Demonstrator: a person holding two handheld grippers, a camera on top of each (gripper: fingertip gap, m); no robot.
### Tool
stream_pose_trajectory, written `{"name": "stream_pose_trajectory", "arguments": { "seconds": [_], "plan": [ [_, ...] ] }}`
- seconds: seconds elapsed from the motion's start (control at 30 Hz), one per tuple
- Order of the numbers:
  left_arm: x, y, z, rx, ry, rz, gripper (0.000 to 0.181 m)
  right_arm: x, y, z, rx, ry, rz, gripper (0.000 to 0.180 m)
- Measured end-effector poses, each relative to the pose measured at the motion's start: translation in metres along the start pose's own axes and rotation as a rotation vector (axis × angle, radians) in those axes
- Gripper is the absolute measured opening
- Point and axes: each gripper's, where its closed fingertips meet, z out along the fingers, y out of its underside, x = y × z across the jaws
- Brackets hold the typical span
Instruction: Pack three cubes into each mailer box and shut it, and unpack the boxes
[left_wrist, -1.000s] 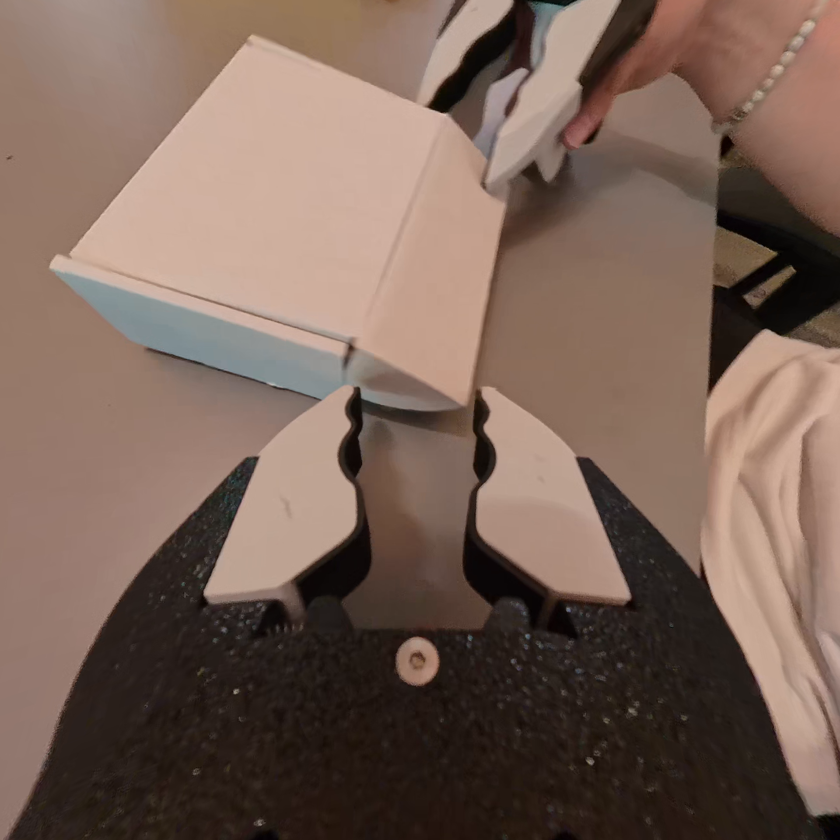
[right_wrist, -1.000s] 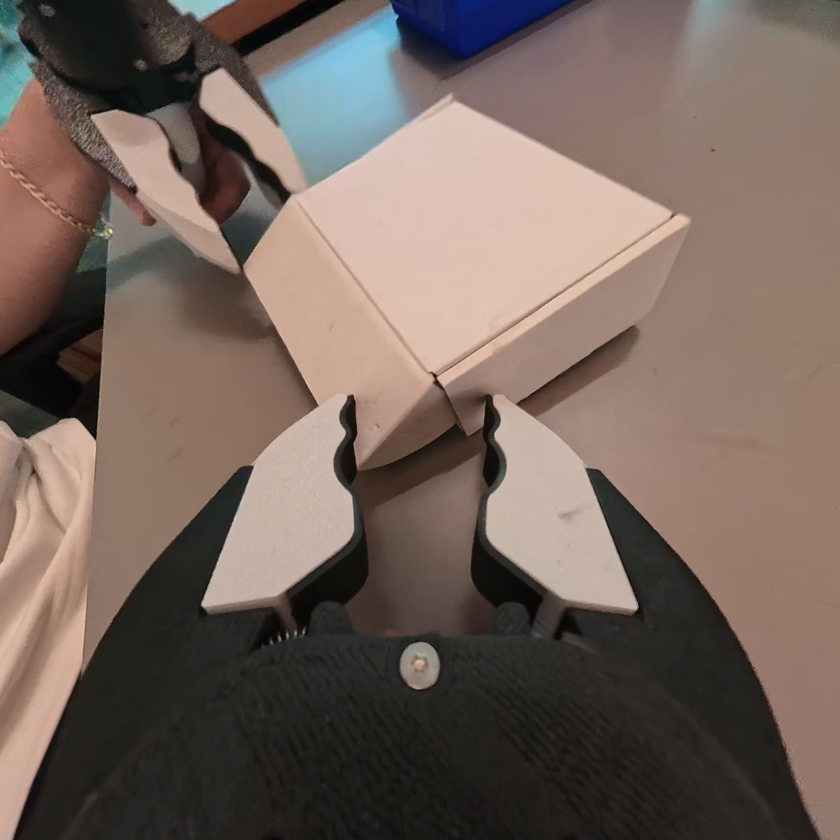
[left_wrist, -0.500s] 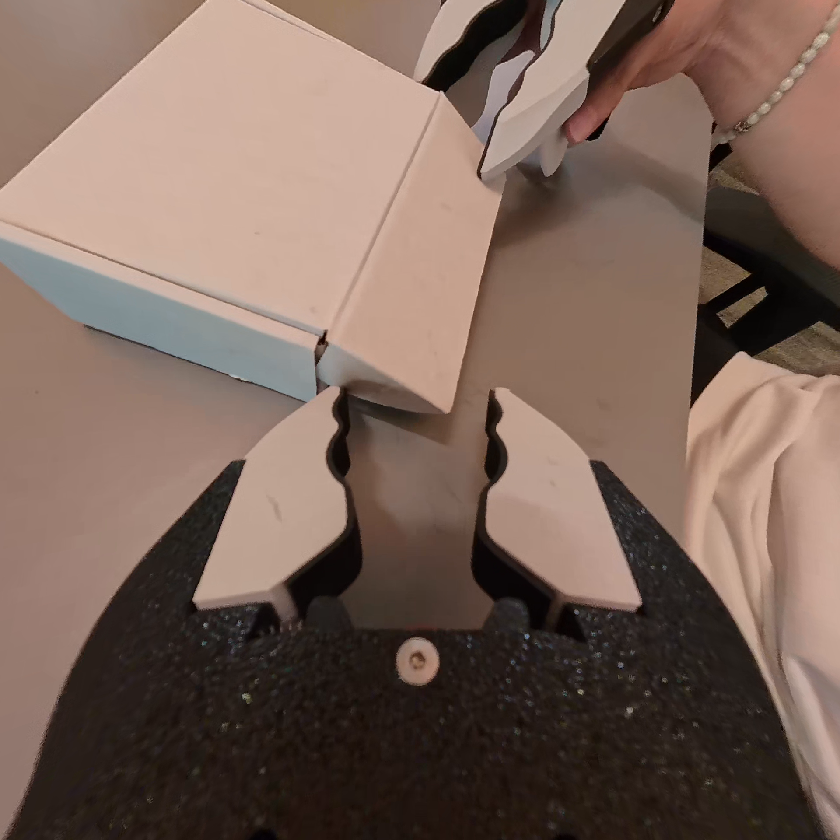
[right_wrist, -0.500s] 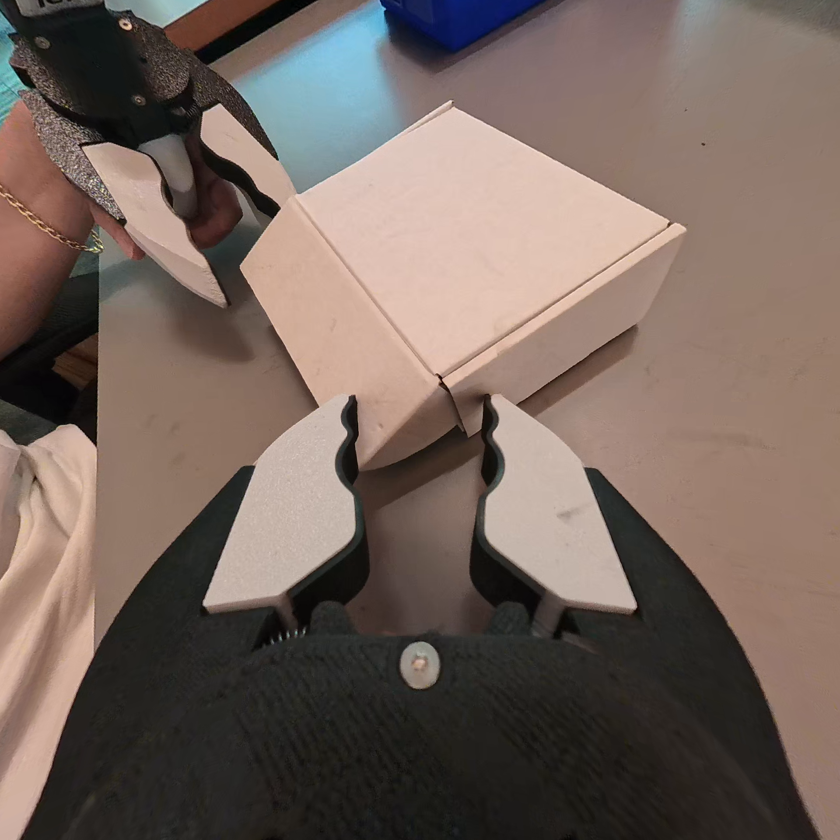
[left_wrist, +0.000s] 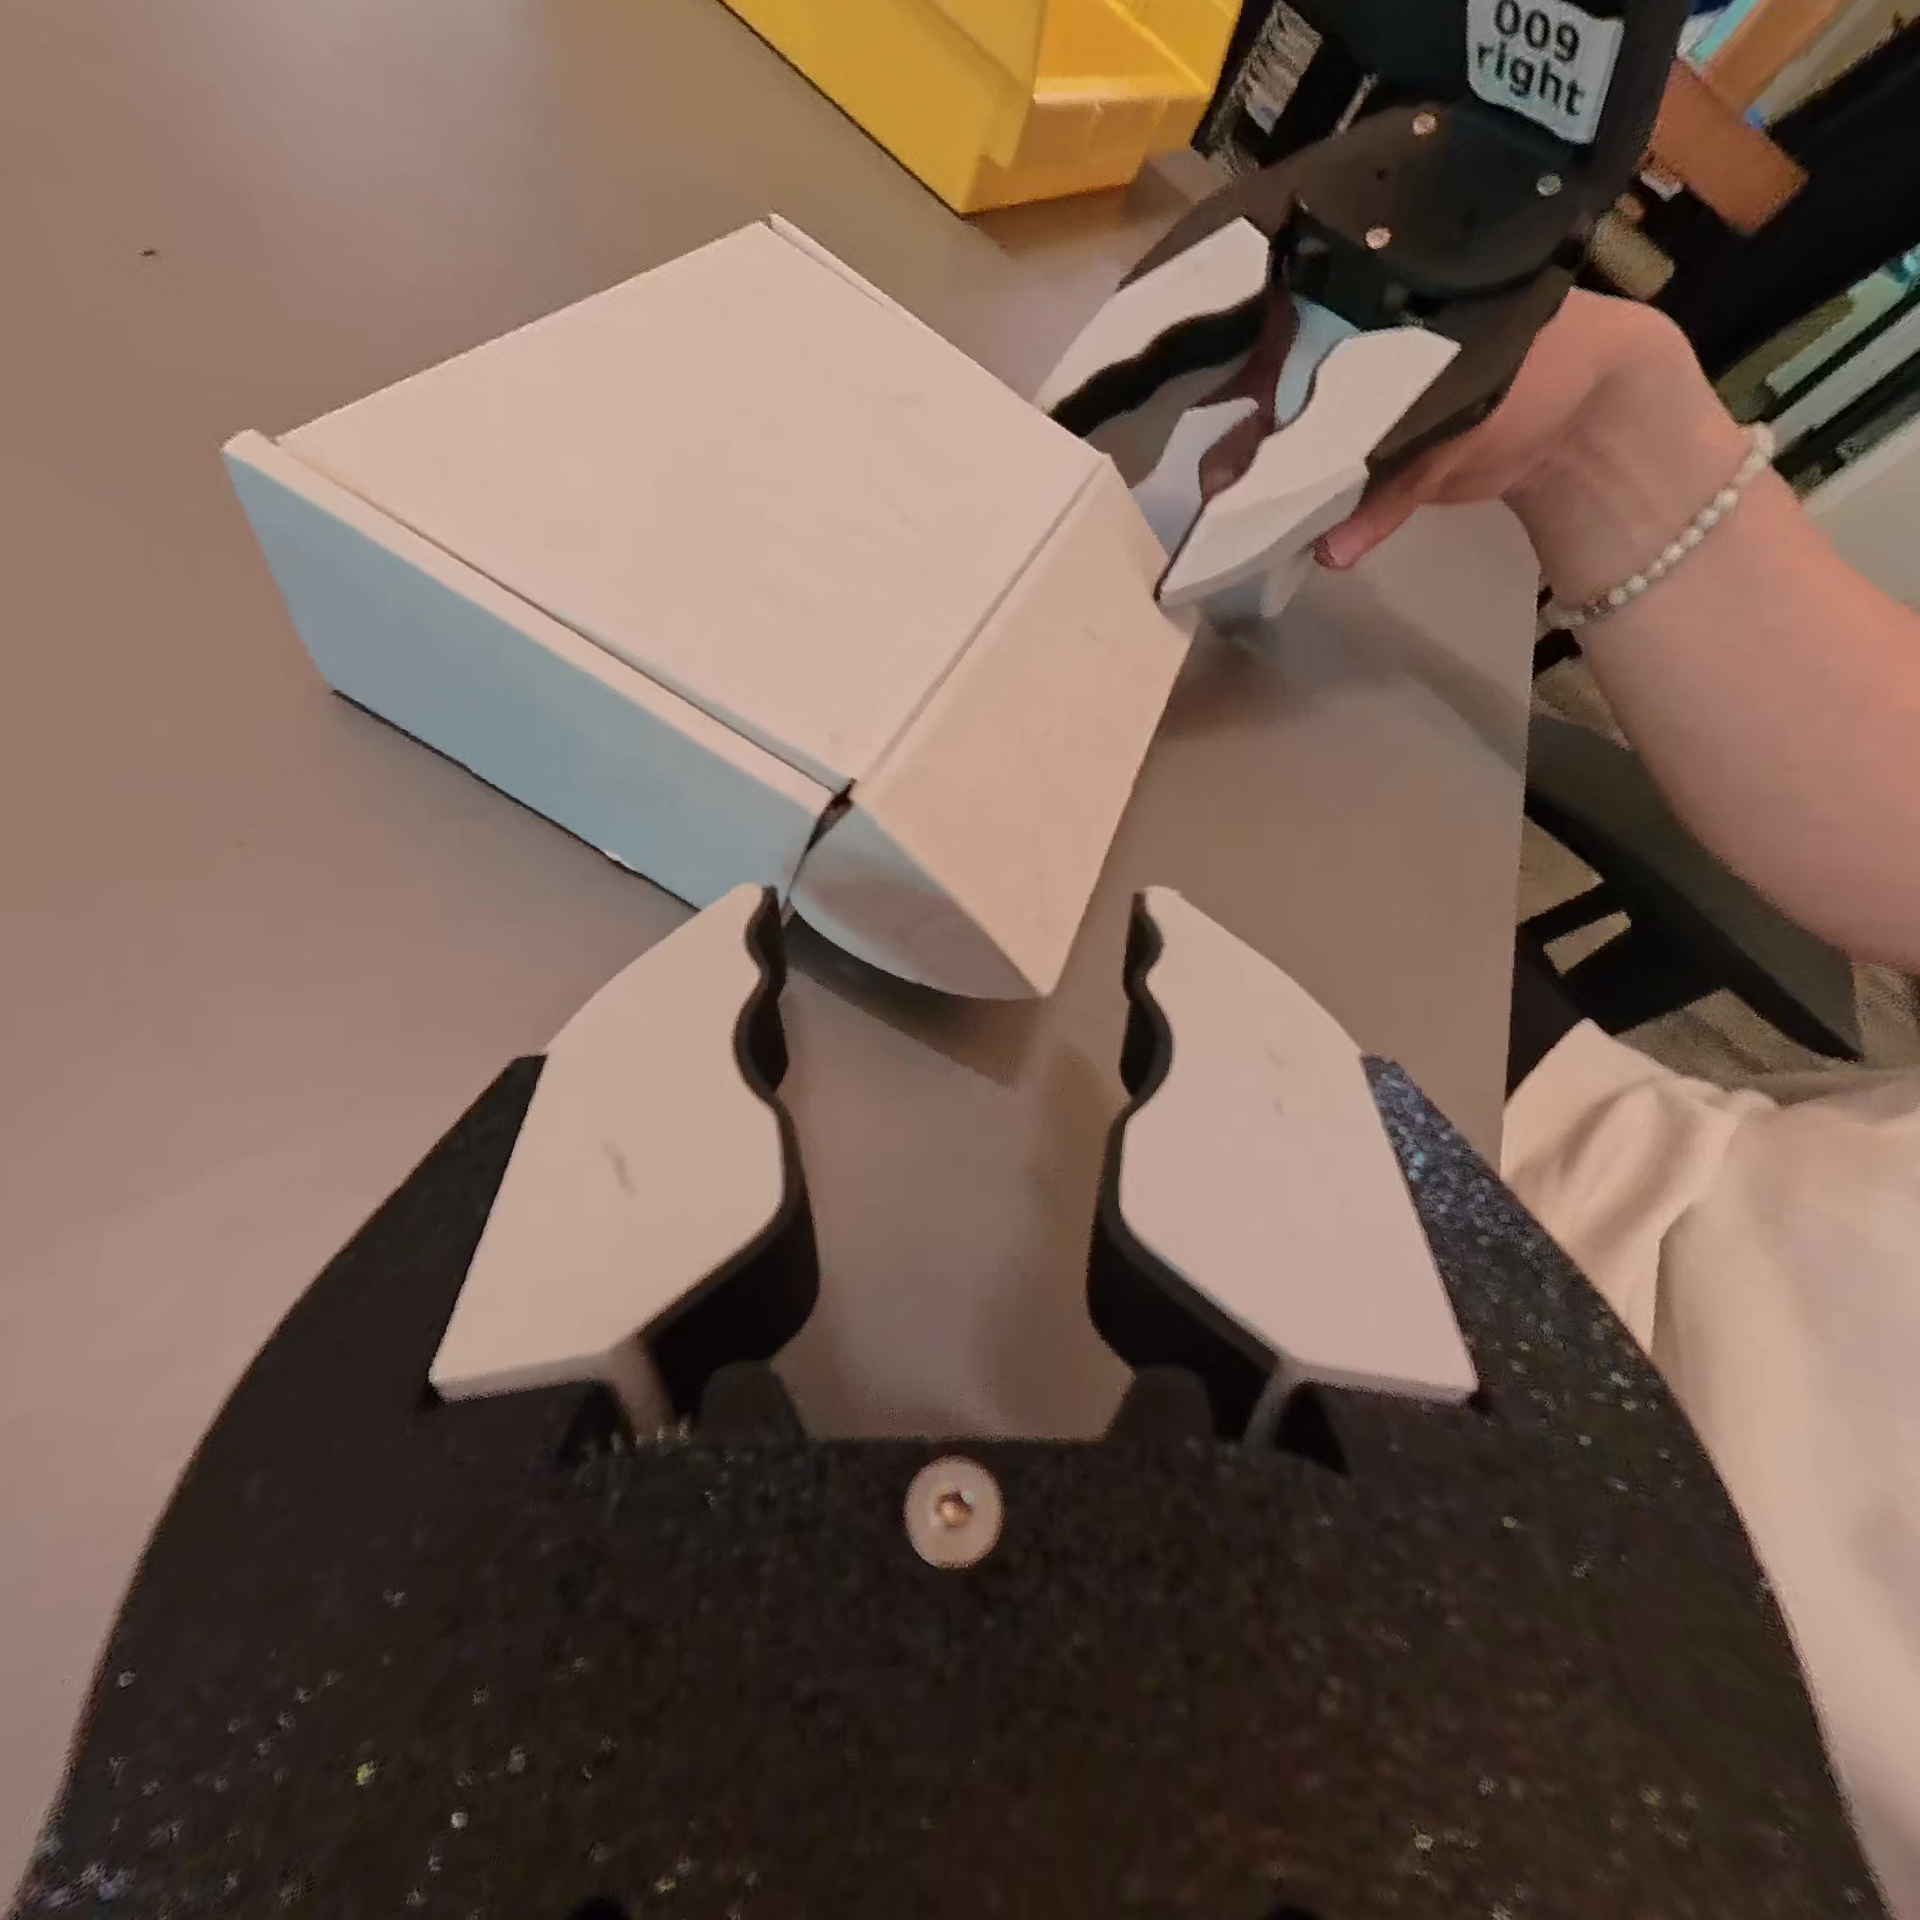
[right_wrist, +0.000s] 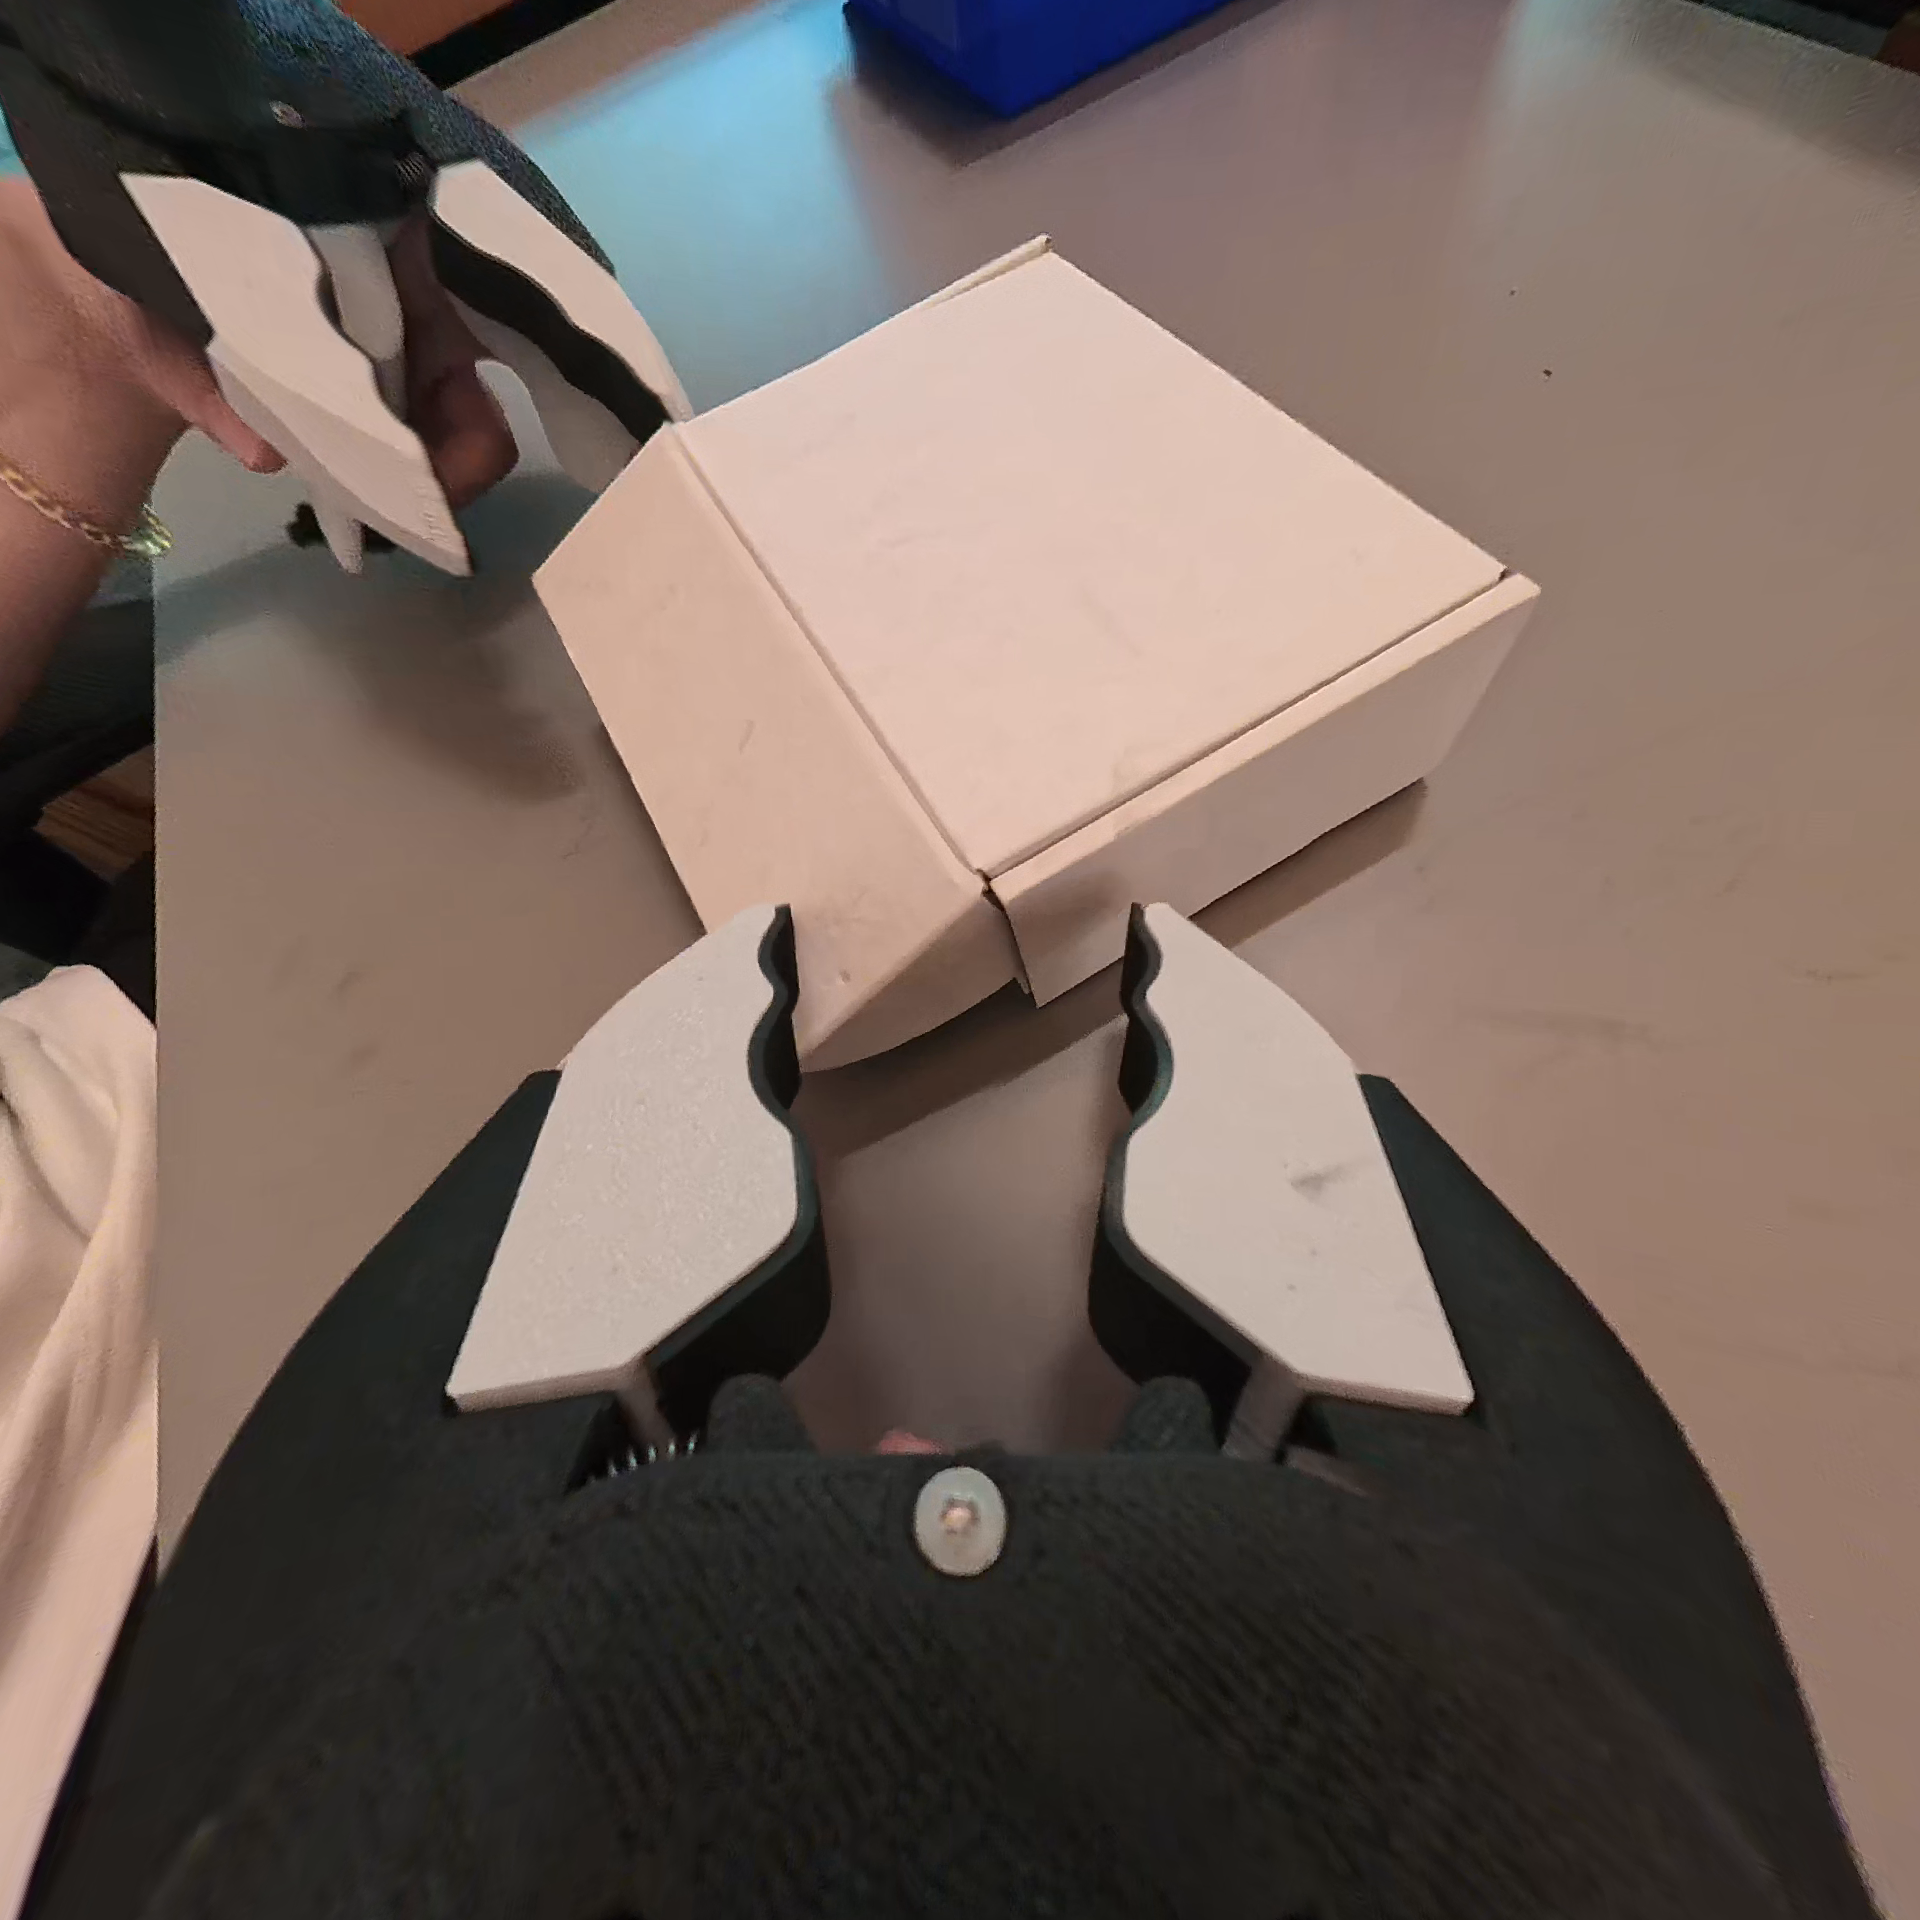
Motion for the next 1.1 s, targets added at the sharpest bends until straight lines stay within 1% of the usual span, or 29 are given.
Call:
{"name": "stream_pose_trajectory", "arguments": {
  "seconds": [0.1,0.17,0.27,0.33,0.37,0.43,0.53,0.7,1.0,1.1],
  "plan": [
    [-0.005,0.002,0.007,0.0,-0.006,-0.051,0.054,0.001,0.0,0.003,-0.004,-0.006,-0.005,0.063],
    [-0.009,0.001,0.01,0.012,-0.035,-0.038,0.05,0.001,-0.001,0.004,-0.004,-0.014,-0.009,0.064],
    [-0.022,-0.001,0.011,0.016,-0.12,-0.02,0.069,0.002,-0.001,0.004,-0.01,-0.032,-0.021,0.066],
    [-0.023,-0.004,0.011,0.022,-0.137,0.001,0.073,0.004,-0.001,0.004,-0.009,-0.037,-0.02,0.068],
    [-0.022,-0.003,0.012,0.016,-0.123,0.004,0.07,0.005,-0.002,0.004,-0.005,-0.043,-0.019,0.067],
    [-0.017,-0.004,0.014,0.014,-0.071,0.001,0.057,0.006,-0.004,0.006,0.003,-0.049,-0.004,0.066],
    [-0.018,-0.004,0.015,0.017,-0.06,-0.02,0.057,0.008,-0.005,0.007,0.015,-0.056,0.004,0.065],
    [-0.018,-0.004,0.016,0.008,-0.084,0.004,0.055,0.009,-0.004,0.008,0.016,-0.037,-0.011,0.063],
    [-0.016,-0.002,0.014,0.005,-0.095,-0.007,0.056,0.01,-0.004,0.008,-0.018,-0.022,-0.015,0.061],
    [-0.012,0.003,0.003,-0.04,-0.091,0.022,0.048,0.008,-0.006,0.008,-0.006,-0.017,-0.019,0.059]
  ]
}}
